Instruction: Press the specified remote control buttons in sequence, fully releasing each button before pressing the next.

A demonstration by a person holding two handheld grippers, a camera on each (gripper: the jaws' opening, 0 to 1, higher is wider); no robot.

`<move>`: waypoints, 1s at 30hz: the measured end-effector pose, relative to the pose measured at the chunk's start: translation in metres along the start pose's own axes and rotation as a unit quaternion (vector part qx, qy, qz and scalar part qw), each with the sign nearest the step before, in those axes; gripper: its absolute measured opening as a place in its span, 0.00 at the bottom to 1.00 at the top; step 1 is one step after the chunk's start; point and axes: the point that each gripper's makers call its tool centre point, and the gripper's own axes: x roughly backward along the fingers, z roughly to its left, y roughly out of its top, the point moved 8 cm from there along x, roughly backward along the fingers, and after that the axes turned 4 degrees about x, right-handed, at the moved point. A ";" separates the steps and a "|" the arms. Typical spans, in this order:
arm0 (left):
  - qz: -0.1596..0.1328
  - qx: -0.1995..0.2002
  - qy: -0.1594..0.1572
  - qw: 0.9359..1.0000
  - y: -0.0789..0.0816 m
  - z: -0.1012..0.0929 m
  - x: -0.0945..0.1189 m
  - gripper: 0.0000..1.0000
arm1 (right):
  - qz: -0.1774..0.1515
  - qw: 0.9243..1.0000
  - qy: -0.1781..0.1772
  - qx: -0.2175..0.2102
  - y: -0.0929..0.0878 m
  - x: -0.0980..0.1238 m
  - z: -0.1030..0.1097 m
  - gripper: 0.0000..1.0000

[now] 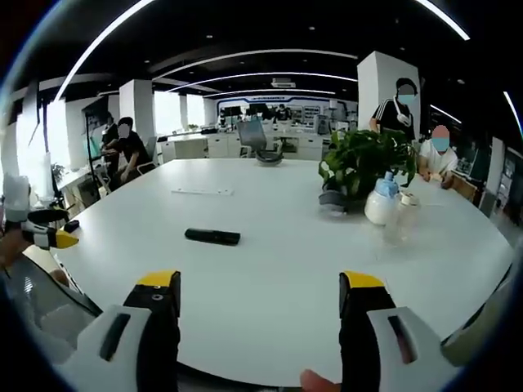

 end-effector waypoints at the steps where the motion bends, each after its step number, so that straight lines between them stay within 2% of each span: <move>1: -0.001 0.001 -0.001 1.000 0.000 0.000 0.000 0.84 | -0.001 1.000 -0.002 -0.001 0.000 0.000 -0.001 0.82; 5: -0.011 0.004 0.000 1.000 0.002 0.001 0.001 0.85 | 0.000 1.000 -0.001 -0.011 -0.001 0.001 -0.002 0.81; 23: -0.004 0.013 -0.006 1.000 0.001 0.001 0.001 0.81 | 0.007 1.000 -0.003 -0.005 -0.002 0.001 -0.001 0.80; 30: 0.009 0.006 -0.014 1.000 -0.001 -0.002 -0.001 0.78 | 0.009 1.000 -0.013 -0.013 -0.002 0.002 -0.005 0.79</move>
